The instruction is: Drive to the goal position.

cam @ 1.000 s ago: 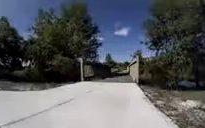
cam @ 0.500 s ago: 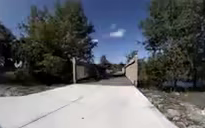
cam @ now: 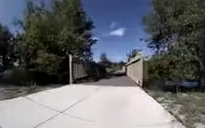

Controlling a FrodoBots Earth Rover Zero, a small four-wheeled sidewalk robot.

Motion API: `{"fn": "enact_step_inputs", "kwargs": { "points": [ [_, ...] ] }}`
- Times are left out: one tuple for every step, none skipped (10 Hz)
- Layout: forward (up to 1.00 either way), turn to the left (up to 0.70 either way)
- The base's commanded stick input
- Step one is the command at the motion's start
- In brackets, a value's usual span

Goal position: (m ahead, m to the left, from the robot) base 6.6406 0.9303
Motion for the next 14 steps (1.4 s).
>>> {"fn": "enact_step_inputs", "kwargs": {
  "points": [
    [0.85, 0.0],
    [0.85, -0.1],
    [0.85, -0.34],
    [0.85, -0.34],
    [0.85, -0.34],
    [0.85, -0.34],
    [0.85, -0.34],
    [0.85, -0.11],
    [0.85, 0.0],
    [0.85, 0.0],
    [0.85, 0.0],
    [0.85, 0.0],
    [0.85, 0.0],
    [0.85, 0.0]
  ]
}}
